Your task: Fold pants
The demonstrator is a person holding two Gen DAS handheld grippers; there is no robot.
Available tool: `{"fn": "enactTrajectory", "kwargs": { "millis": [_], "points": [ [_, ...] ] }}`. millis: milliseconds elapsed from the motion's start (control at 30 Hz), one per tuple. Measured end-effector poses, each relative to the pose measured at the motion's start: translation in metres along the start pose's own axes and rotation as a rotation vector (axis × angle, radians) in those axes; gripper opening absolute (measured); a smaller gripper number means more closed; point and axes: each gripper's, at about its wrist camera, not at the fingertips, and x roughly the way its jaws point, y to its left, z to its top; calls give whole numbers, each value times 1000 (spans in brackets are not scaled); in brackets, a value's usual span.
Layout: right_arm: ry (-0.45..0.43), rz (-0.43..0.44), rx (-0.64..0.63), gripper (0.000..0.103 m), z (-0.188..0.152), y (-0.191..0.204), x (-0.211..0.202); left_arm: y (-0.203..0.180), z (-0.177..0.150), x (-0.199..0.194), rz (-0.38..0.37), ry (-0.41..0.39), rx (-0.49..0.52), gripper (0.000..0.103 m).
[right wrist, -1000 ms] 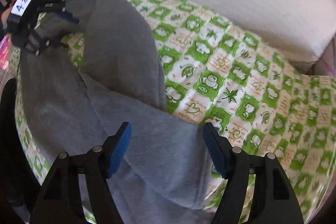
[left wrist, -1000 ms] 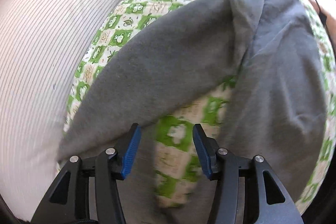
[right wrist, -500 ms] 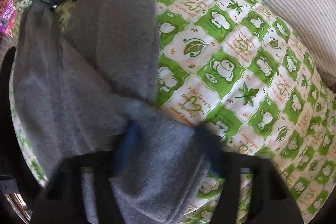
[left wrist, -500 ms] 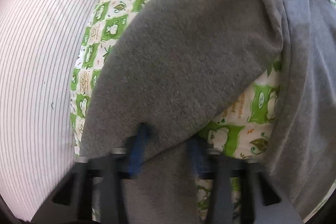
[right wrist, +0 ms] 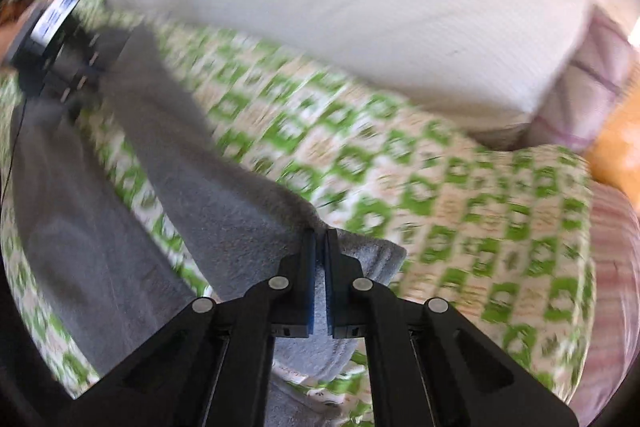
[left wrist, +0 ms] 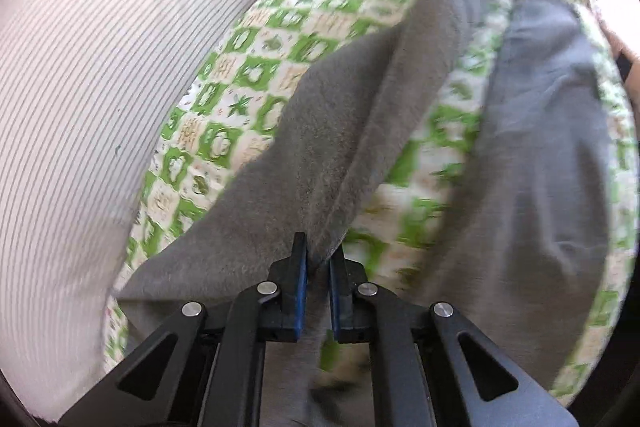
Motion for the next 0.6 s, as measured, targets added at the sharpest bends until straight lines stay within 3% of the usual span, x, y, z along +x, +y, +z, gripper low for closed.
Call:
{"fn": "enactTrajectory", "kwargs": {
  "millis": [167,367,600],
  "points": [
    [-100,-70,51,4,-22,15,-30,-46,-18,-23,-32,-25,-46,7],
    [-119,-118,101,4,-75,35,-43,-97,-33,-32,-31,-21,-106,7],
    [-163,-127,192,4,-122,44,-69,-118,-40,-53,-7,-85,-203,7]
  ]
}}
